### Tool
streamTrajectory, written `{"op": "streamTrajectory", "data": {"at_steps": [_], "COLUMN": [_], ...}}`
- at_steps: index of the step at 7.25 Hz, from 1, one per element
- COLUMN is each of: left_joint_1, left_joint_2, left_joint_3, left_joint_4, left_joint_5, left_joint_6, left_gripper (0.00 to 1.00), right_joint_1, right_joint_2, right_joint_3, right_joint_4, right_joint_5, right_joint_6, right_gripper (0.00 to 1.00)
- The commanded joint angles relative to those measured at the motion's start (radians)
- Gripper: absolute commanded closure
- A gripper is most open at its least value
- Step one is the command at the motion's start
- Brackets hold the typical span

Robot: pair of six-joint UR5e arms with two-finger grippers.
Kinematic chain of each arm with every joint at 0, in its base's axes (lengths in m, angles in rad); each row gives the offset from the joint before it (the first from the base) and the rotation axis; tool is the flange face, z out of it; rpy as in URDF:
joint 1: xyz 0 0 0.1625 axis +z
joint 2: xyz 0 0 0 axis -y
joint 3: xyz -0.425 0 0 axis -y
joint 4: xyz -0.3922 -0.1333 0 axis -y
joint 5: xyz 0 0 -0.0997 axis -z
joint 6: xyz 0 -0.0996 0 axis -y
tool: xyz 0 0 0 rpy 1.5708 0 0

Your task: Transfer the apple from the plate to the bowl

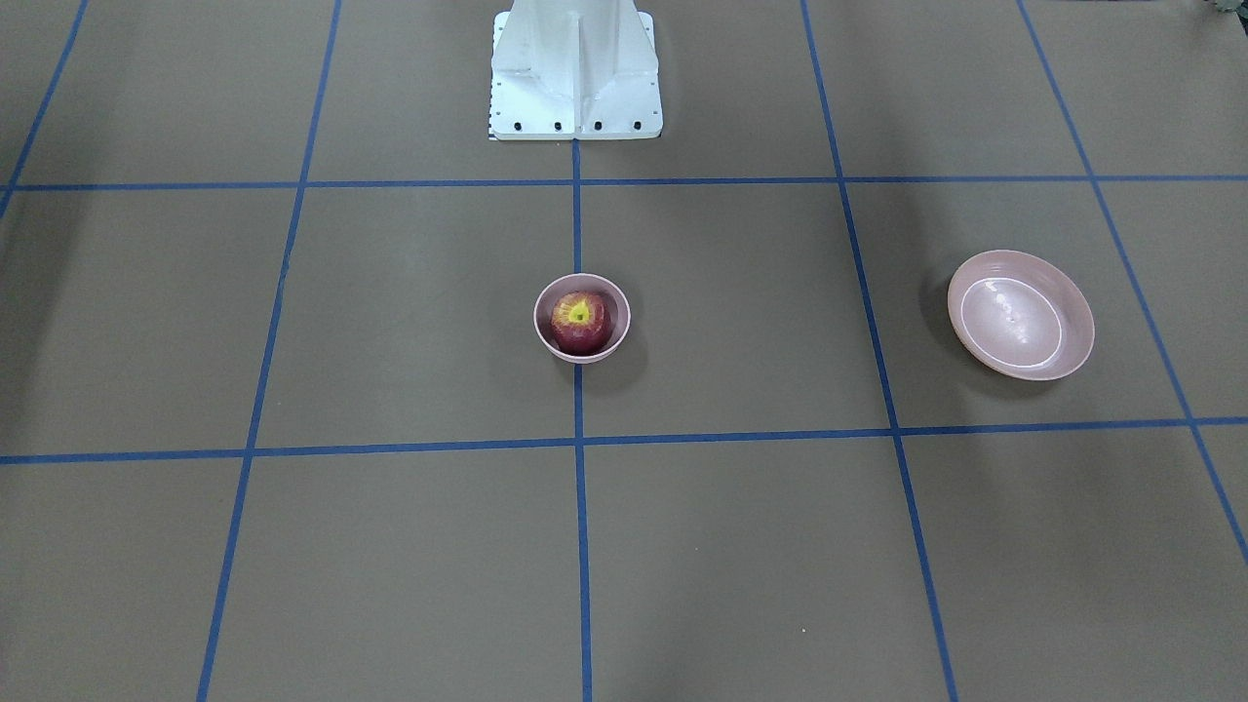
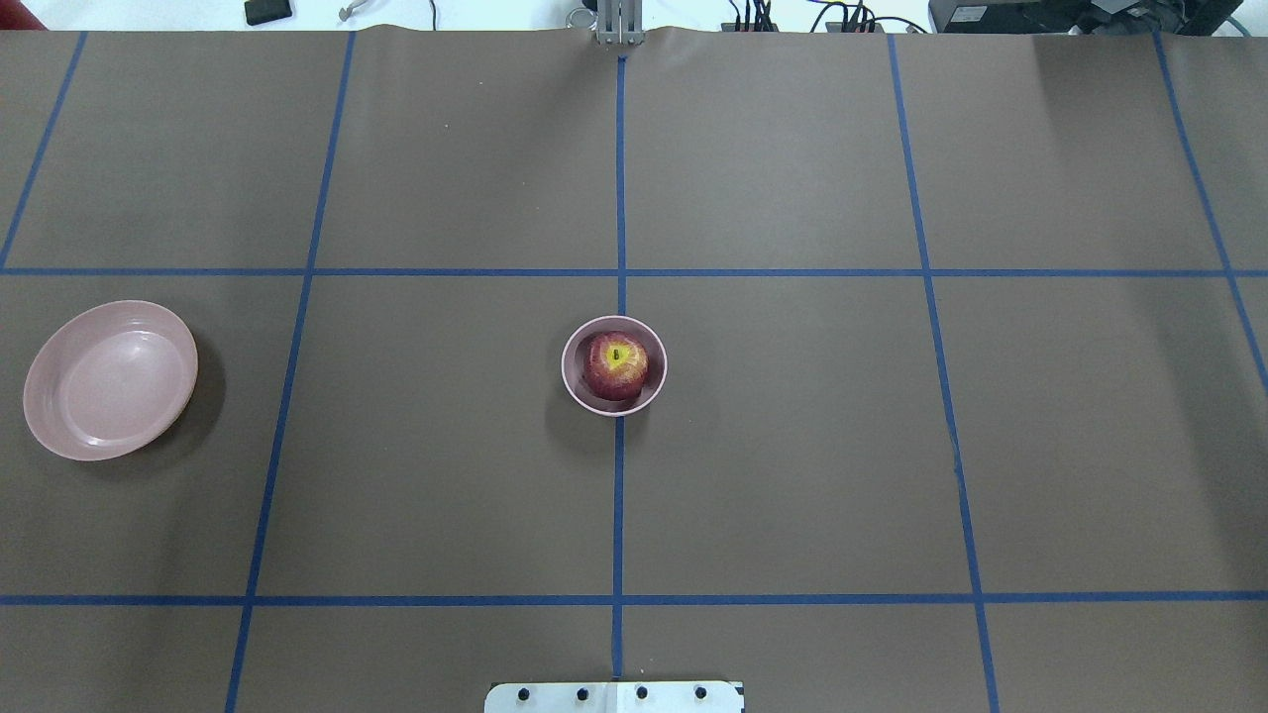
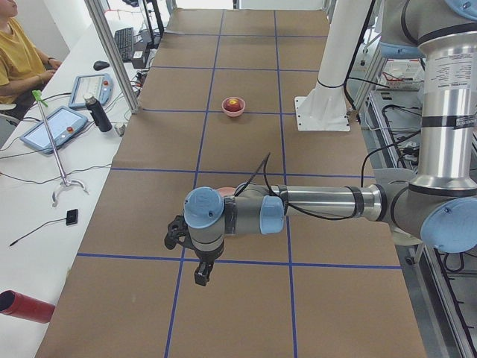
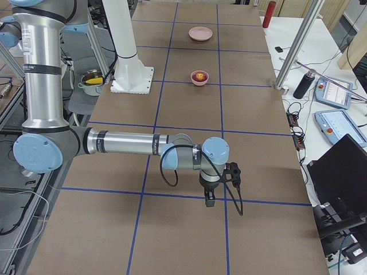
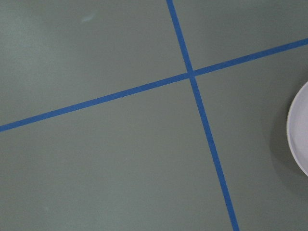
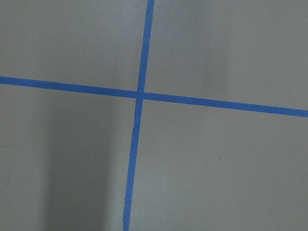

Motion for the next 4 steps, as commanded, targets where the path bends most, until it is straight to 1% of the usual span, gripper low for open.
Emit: {"op": "streamTrajectory", "data": {"at_steps": [1,4], "left_joint_1": [0.002,0.003], "left_joint_2": [0.011,0.006], "left_joint_3": [-0.031,-0.040], "left_joint_4": [-0.007,-0.012], "left_joint_5": [-0.005,-0.010], "left_joint_6": [-0.192,-0.214], "left_gripper": [0.02,0.02], "right_joint_1": [0.000,0.000], "right_joint_2": [0.000,0.001], "right_joint_3": [0.001,0.003], "right_joint_4": [0.001,0.001], "right_joint_5": [-0.001,-0.001], "right_joint_6": [0.003,0.003], "right_gripper": [0.00,0.00]}}
